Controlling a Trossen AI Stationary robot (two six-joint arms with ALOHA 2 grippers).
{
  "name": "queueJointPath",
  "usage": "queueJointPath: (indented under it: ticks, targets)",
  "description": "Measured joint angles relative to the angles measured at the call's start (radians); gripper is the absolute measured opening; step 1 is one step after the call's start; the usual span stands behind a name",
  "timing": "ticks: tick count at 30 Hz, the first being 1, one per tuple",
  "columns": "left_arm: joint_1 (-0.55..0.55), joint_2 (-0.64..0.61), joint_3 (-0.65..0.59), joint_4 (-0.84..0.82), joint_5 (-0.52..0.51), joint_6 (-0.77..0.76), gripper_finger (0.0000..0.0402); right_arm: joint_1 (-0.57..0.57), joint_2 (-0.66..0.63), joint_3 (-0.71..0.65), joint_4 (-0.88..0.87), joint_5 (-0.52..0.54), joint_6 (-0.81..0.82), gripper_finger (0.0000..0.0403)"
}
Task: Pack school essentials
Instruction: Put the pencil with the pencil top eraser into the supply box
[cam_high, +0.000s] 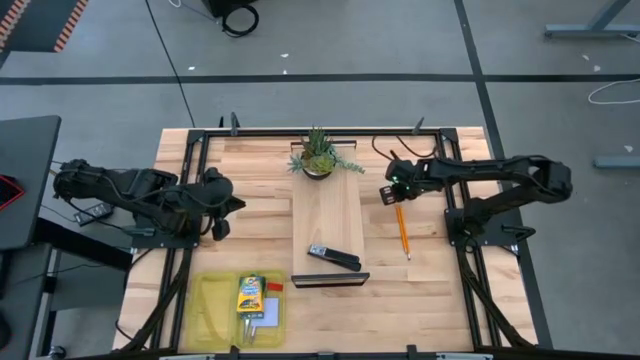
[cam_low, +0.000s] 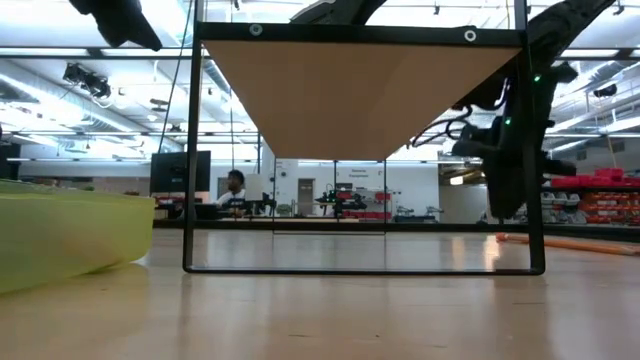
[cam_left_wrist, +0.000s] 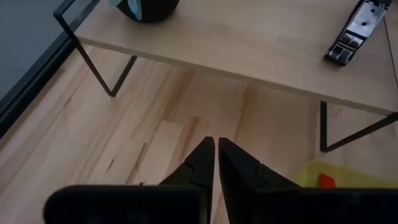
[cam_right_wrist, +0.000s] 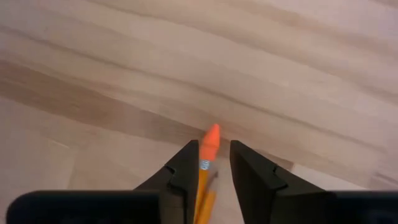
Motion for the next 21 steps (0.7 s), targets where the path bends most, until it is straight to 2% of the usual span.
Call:
queueJointPath:
  ticks: [10,21]
  targets:
    - [0.000,0.000,0.000,0.000,0.000,-0.010,0.0033,0.012,0.145,0.000,0.064,-0.038,-0.023,0.0144]
    - [0.000,0.000,-0.001,-0.010,0.000,-0.011,0.0028,0.013,0.180,0.005,0.066,-0.007,-0.033,0.0132]
